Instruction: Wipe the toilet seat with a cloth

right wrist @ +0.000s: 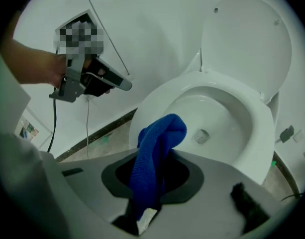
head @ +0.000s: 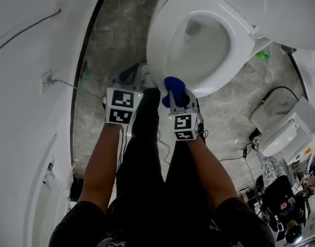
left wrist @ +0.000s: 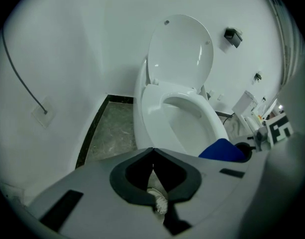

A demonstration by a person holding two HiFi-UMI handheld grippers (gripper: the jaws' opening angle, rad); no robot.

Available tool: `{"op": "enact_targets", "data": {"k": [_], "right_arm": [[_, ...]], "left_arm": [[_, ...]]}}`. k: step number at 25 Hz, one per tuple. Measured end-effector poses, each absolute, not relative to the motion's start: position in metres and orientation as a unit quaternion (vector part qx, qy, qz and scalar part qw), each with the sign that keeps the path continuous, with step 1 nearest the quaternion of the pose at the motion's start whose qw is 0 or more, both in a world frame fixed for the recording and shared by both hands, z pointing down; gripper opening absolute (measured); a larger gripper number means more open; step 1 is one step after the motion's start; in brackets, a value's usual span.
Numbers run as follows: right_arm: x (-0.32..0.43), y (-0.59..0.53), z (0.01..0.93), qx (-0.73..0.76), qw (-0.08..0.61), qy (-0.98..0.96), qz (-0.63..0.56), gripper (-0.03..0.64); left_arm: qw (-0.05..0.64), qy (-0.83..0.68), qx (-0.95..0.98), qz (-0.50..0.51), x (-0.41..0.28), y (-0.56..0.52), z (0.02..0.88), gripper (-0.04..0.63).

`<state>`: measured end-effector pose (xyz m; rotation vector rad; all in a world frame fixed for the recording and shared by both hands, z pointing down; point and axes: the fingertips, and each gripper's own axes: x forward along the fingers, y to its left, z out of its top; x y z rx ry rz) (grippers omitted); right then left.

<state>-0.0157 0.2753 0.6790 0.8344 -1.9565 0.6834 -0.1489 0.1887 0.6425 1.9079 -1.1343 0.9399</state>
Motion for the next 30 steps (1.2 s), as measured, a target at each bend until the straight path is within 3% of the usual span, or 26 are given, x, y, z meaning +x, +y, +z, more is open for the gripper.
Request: {"op": "enact_targets", "data": {"k": [16, 30], "right_arm": [[-0.097, 0.14, 0.676, 0.332, 0.38, -0.839, 0.201, 0.078], [-0.075, 0.01, 0.673, 0.379, 0.343, -0.84, 0.181, 0.078]], "left_arm": [[0.376, -0.467, 0.715, 0.358, -0.195, 0.202, 0.649, 0.011], [0.358, -0.436, 0.736, 0.375, -0.163, 0.195, 0.647, 0.011]]}}
